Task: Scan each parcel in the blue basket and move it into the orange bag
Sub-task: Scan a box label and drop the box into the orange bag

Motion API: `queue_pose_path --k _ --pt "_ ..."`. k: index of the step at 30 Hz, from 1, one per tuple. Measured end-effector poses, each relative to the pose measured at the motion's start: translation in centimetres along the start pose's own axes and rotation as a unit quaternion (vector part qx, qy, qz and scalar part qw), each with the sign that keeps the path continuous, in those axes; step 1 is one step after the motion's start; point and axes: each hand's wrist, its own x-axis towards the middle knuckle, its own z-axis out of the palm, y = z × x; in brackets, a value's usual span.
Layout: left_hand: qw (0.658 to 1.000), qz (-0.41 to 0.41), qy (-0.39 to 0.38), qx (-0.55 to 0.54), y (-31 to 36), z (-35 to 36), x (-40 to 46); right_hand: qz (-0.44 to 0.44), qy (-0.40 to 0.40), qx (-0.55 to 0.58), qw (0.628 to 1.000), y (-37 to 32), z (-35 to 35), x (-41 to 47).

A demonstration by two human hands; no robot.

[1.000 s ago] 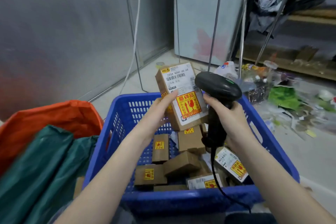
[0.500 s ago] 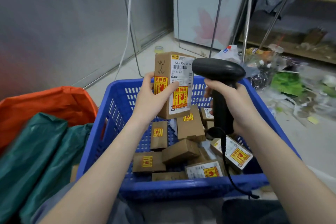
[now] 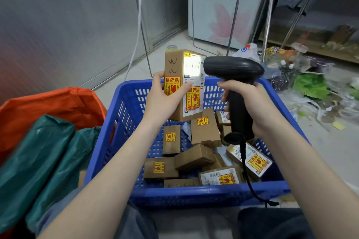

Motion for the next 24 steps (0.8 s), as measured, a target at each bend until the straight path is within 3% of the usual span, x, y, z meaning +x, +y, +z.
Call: queue_pose_path --k 24 --pt "0.999 -0.015 0.020 -0.035 0.21 -0.45 0.45 -0.016 -0.011 -0.007 1.000 0.21 0.02 0.07"
